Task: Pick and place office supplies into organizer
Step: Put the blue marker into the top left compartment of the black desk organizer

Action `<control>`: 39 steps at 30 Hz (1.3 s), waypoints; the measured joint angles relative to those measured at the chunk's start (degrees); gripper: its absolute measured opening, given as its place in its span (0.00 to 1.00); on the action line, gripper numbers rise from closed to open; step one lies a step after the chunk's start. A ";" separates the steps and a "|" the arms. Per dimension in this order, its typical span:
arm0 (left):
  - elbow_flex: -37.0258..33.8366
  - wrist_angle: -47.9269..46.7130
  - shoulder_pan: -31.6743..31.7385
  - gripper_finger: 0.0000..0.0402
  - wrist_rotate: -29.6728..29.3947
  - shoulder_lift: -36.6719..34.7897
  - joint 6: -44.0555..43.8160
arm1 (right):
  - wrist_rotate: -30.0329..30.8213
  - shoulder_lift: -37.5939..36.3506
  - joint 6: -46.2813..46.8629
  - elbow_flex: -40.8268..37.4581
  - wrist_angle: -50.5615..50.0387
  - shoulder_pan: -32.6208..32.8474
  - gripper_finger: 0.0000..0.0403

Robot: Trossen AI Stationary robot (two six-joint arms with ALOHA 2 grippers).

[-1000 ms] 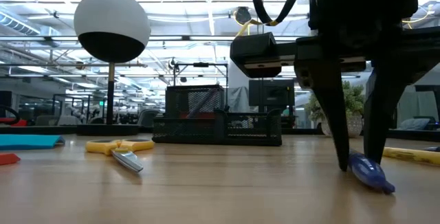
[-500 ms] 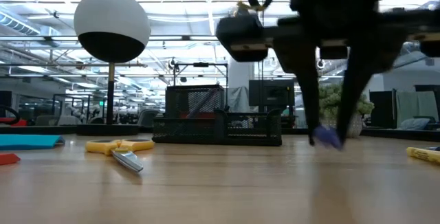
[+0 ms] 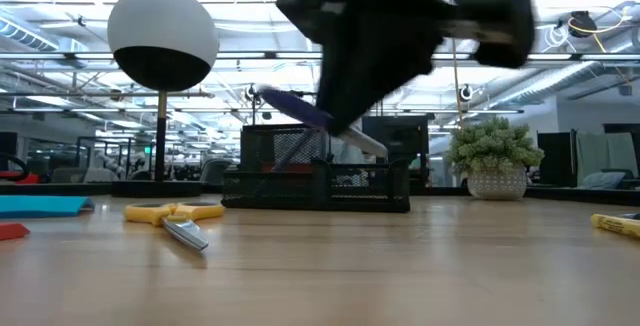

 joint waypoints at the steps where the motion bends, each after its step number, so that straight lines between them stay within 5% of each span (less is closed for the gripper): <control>1: 0.00 0.02 0.00 0.18 -0.01 0.00 -0.01 | 0.07 -0.21 0.52 0.00 1.09 -0.36 0.08; 39: 0.00 0.00 0.00 0.18 -0.02 0.00 0.00 | 23.77 -0.80 14.40 0.09 38.99 -11.23 0.08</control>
